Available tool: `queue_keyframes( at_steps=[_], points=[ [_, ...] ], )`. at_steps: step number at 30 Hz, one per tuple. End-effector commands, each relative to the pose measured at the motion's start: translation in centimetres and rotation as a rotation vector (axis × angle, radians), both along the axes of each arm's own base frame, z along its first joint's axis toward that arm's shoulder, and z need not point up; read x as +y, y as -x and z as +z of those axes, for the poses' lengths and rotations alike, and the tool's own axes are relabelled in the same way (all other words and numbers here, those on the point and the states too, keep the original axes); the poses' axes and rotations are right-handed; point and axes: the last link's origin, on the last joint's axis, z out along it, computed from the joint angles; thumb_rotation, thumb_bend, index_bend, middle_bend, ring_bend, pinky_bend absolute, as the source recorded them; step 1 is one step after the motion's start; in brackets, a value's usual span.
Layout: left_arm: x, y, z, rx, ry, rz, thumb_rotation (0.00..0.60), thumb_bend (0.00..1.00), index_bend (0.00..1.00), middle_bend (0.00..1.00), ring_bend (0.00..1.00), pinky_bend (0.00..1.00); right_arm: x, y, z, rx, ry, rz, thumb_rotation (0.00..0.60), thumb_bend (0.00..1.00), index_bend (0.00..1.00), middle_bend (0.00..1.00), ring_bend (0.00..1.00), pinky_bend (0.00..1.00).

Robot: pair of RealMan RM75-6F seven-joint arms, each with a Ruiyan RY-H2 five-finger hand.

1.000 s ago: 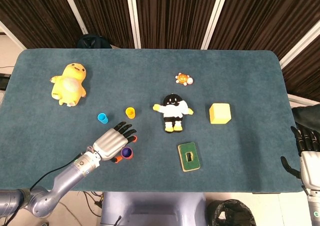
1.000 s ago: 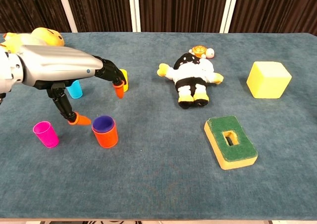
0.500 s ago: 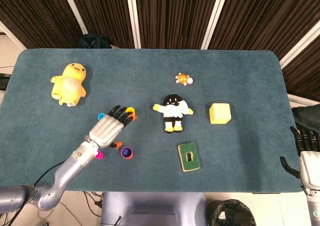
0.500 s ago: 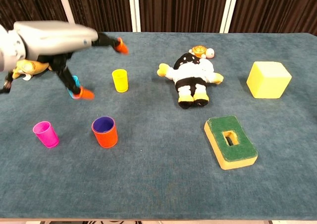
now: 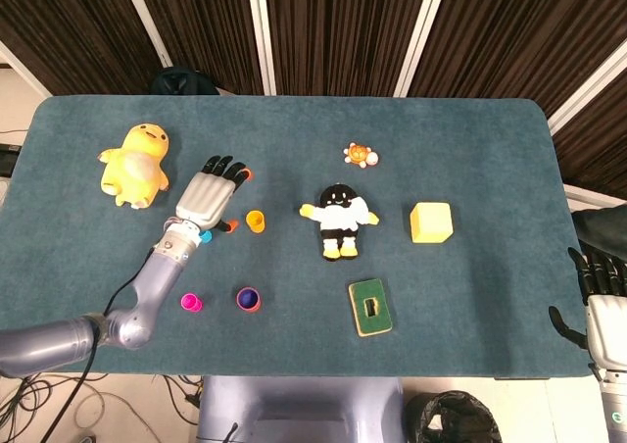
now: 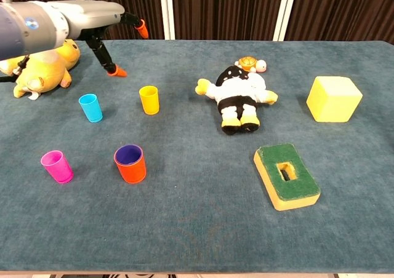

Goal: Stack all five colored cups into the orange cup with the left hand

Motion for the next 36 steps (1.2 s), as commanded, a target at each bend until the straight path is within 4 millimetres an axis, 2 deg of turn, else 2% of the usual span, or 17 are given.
queue_keyframes(
  at_steps=[1,11,19,36],
  points=[
    [0.6,0.2,-0.9,0.021,0.014,0.021,0.6,0.16,0.23,0.13,0.0,0.07,0.0,0.0,0.0,0.0,0.0,-0.001,0.6,0.37,0.07,0.04,0.07,0.04],
    [0.7,1.1,-3.7,0.043,0.087,0.047,0.6,0.16,0.25,0.13,0.0,0.07,0.0,0.0,0.0,0.0,0.0,-0.005,0.6,0.37,0.07,0.04,0.07,0.04],
    [0.8,1.0,-5.0,0.056,0.096,0.039,0.6,0.16,0.33,0.16,0.0,0.08,-0.1,0.1,-0.1,0.0,-0.005,-0.003,0.6,0.37,0.07,0.04,0.07,0.04],
    [0.8,-0.4,-6.7,0.089,0.093,0.004,0.6,0.22,0.42,0.19,0.0,0.08,-0.1,0.3,-0.2,-0.003,-0.01,-0.012,0.6,0.37,0.07,0.04,0.07,0.04]
  ],
)
